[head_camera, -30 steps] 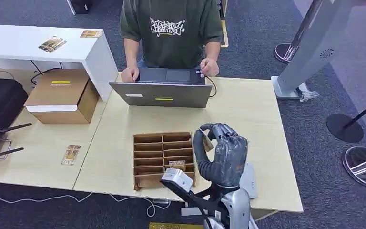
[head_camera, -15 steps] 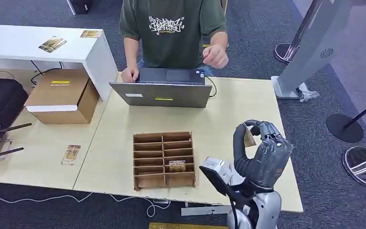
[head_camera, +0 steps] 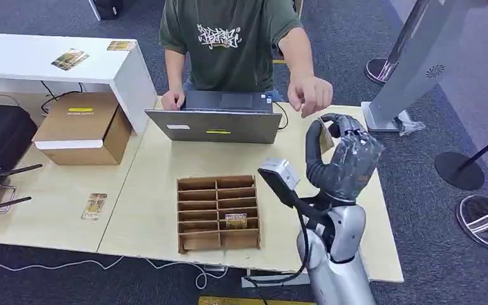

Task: Pass the card to the sensor for recognition and then transmit it.

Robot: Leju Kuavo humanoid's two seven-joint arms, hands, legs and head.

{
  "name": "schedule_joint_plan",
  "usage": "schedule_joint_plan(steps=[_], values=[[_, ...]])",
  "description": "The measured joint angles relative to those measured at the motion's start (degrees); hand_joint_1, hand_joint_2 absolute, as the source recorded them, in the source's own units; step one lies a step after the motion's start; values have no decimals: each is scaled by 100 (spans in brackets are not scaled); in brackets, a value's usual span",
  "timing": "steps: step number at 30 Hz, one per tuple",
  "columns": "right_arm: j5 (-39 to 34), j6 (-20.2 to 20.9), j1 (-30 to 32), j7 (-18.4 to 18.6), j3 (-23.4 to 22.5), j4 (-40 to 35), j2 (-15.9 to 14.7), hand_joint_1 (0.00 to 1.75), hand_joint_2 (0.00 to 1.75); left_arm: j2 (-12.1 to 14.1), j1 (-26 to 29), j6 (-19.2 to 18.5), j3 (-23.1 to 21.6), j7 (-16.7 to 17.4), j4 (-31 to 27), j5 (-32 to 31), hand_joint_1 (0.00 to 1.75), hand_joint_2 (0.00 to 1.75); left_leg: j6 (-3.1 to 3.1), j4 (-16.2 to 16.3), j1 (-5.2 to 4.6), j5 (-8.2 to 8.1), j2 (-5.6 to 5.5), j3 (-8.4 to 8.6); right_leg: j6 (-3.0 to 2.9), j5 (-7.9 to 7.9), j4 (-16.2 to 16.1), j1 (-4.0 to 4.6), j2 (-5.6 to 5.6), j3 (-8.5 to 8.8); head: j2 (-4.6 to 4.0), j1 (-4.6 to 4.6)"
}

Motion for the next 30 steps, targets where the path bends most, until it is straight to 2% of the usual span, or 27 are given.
schedule_joint_plan(steps=[2, 8, 14, 17, 23, 30], values=[[44, 0, -388, 57, 55, 435, -4, 161, 175, 35, -22, 15, -46, 2, 48, -46, 0, 0, 0, 0, 0, 2, 0, 0, 1, 1, 1, 0, 0, 0, 0, 0], [561, 17, -1446, 400, 212, 1598, -9, 169, 175, 138, -68, 15, -292, 0, 146, -266, 0, 0, 1, 0, 0, 5, -3, -1, 0, 2, 2, 0, -3, 0, 0, 0], [1248, 0, -2332, 642, 393, 2757, -9, 168, 175, 197, -129, -2, -516, 37, 225, -422, 0, 0, 1, 1, 0, 5, -3, -1, 0, 2, 2, 0, -3, 0, 0, 2], [1296, 0, -2649, 780, 487, 3174, -9, 169, 175, 212, -148, -11, -601, 53, 242, -452, 0, 0, 1, 1, 0, 5, -4, -1, 0, 2, 2, 0, -4, 0, 0, 2], [1309, -2, -3305, 1517, 1092, 4097, -31, 169, 175, 221, -216, -39, -736, 146, 271, -465, 0, 0, 1, 2, -1, 5, -2, -1, -5, 5, 2, 0, -3, -2, 0, 2], [1311, -2, -3758, 1622, 1397, 4922, -33, 169, 175, 221, -256, -92, -837, 173, 295, -463, 0, 0, 1, 2, 0, 5, -3, -1, -5, 5, 2, 0, -3, -3, 0, 0]])
